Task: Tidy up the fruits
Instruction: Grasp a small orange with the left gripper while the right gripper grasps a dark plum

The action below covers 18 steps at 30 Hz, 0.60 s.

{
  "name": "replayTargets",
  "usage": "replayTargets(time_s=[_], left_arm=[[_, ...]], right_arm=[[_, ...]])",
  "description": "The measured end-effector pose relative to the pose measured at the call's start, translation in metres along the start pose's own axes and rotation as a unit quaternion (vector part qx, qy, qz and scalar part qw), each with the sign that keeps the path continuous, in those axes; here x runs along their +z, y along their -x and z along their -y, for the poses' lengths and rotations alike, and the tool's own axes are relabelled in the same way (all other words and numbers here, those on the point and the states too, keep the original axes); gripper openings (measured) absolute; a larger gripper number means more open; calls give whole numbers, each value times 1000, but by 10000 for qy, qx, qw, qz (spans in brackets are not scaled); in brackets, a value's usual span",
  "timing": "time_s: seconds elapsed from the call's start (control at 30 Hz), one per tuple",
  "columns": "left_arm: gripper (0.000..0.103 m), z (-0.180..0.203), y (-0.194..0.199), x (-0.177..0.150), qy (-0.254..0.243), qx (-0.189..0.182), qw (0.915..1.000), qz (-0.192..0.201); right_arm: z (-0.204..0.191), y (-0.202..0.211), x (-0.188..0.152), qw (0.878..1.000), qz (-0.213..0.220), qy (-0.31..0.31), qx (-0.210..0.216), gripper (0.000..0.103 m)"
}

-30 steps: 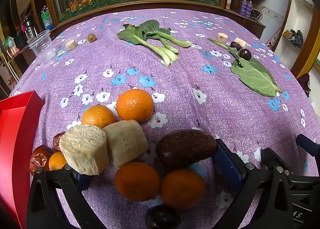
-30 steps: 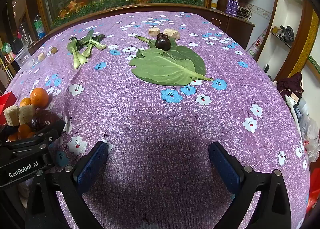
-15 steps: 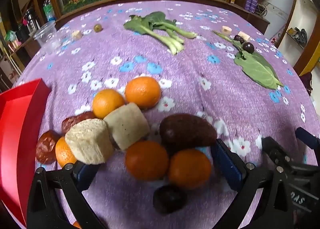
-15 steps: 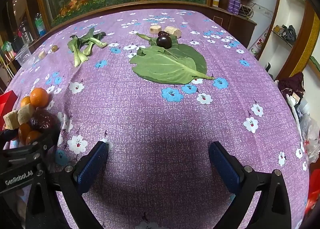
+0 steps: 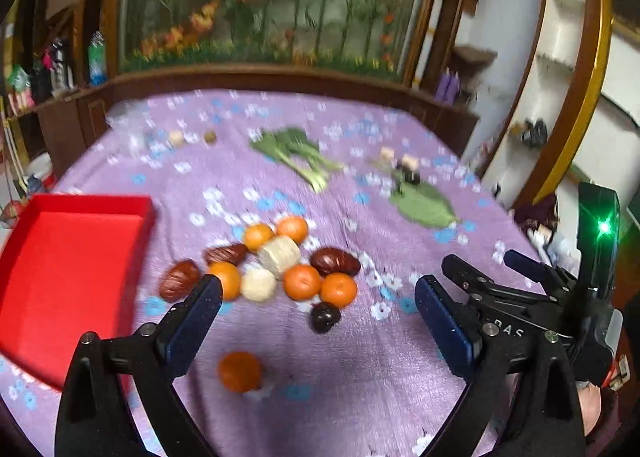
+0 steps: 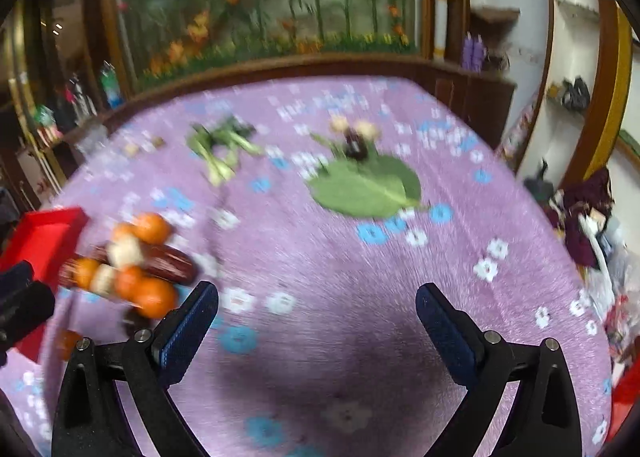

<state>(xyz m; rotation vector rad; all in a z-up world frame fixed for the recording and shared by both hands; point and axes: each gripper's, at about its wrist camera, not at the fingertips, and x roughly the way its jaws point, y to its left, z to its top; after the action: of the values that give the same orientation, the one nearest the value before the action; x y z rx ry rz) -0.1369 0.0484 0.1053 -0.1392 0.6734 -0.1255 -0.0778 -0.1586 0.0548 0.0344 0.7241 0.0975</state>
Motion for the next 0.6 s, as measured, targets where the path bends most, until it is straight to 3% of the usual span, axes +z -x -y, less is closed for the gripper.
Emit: replayTargets(time_s=[0.1,0.2,0.3,0.4,0.5,0.6], left_arm=[[97,-16,40,14,230,65,9978,621],[97,-41,109,39,532,-1,9850,1639],[98,-58,170,66,449,-195,9710,2342],[103,-66,215,88,43,-370,9629,2672],[103,-83,249,108,125,-242,9591,2819],[103,-92,262,104,227,6,9571,2890]], right_arm=[[-16,33,5,9988,459,78,137,101],[-33,74,12,9948,951,242,268,101],[-47,111,23,9888,1386,397,390,101],[-62,151,38,9786,1950,508,421,101],[-76,186,57,9659,2475,550,528,103],[-86,198,75,9628,2405,636,1056,103]])
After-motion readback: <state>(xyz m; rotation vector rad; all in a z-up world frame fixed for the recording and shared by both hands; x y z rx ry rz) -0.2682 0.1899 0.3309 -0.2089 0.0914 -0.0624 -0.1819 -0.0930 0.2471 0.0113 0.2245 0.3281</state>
